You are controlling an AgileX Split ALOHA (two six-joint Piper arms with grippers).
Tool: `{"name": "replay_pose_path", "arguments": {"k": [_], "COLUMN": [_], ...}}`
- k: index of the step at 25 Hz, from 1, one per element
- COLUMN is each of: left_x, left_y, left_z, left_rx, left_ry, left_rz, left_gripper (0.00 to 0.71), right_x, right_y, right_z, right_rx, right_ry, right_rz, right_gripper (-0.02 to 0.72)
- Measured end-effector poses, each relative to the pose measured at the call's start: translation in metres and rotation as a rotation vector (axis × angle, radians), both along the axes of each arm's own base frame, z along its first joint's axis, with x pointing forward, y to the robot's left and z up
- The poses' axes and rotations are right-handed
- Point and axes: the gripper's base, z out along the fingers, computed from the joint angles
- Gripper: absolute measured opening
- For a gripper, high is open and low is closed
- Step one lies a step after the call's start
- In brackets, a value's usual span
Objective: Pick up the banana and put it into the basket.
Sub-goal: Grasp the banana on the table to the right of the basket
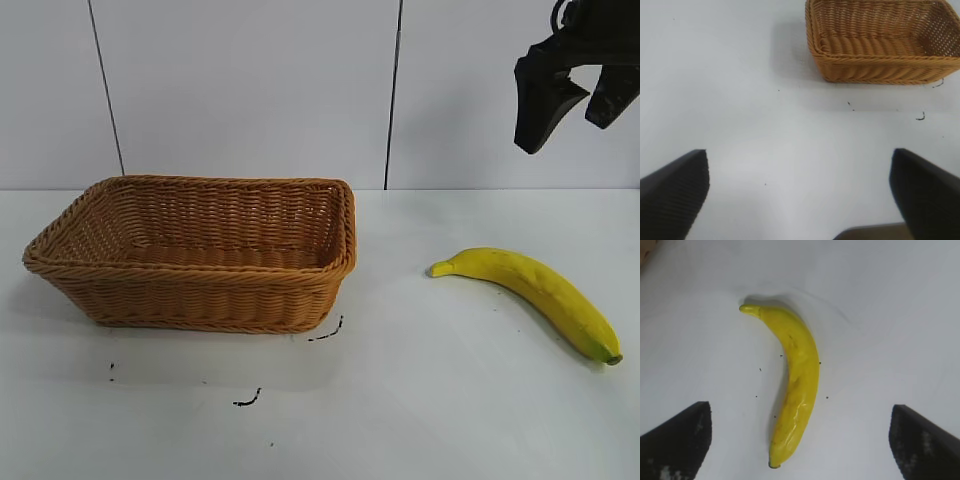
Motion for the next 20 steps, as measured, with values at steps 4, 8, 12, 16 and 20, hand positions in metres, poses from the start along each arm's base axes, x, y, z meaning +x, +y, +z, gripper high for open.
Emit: {"name": "replay_pose_path", "arguments": {"k": [4, 8, 12, 16, 20], "left_x": [0.000, 0.000, 0.000, 0.000, 0.000], "left_y": [0.000, 0.000, 0.000, 0.000, 0.000], "left_z": [0.000, 0.000, 0.000, 0.000, 0.000], "left_rx": [0.000, 0.000, 0.000, 0.000, 0.000], "left_ry": [0.000, 0.000, 0.000, 0.000, 0.000], "left_rz": [0.000, 0.000, 0.000, 0.000, 0.000], "left_gripper": [0.695, 0.695, 0.695, 0.695, 0.695], "right_x": [0.007, 0.014, 0.026, 0.033, 0.038], "right_y": [0.001, 0.001, 0.001, 0.001, 0.001], "right_z": [-0.022, -0.044, -0.084, -0.114, -0.139], "right_rx": [0.001, -0.014, -0.034, -0.034, -0.035], "right_ry": [0.054, 0.100, 0.148, 0.180, 0.195], "right_rz": [-0.006, -0.017, -0.020, -0.040, -0.061], "right_gripper": [0.690, 0.690, 0.690, 0.690, 0.690]}}
